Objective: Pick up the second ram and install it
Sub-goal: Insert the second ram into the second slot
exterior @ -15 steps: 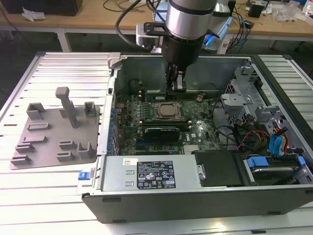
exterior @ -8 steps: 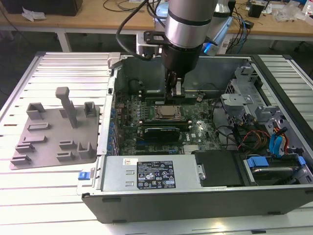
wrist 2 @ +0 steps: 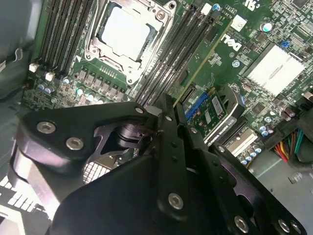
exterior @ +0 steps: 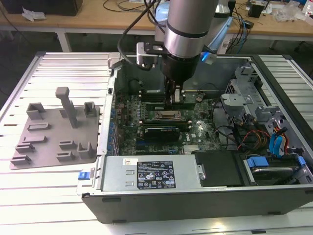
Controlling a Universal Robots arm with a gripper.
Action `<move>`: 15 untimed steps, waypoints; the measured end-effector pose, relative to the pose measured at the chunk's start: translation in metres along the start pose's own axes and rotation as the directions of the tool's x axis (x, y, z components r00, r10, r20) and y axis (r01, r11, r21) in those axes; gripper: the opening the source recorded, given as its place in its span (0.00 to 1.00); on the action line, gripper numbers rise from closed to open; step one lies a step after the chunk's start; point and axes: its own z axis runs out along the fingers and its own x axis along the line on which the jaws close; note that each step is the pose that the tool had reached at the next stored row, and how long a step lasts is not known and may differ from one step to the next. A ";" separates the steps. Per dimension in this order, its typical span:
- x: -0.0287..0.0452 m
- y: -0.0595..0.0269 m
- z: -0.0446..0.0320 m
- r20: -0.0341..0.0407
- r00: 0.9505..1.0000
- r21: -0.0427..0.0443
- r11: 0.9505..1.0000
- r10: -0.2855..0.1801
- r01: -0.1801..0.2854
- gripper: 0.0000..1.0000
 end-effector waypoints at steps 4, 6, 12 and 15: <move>0.0008 -0.0005 0.0101 0.000 1.000 0.000 1.000 0.000 0.000 0.11; 0.0009 -0.0007 0.0123 0.000 1.000 0.000 1.000 0.000 0.000 0.11; 0.0016 -0.0012 0.0220 0.000 1.000 0.000 1.000 0.000 0.000 0.11; 0.0020 -0.0015 0.0275 0.000 1.000 0.000 1.000 0.000 0.000 0.11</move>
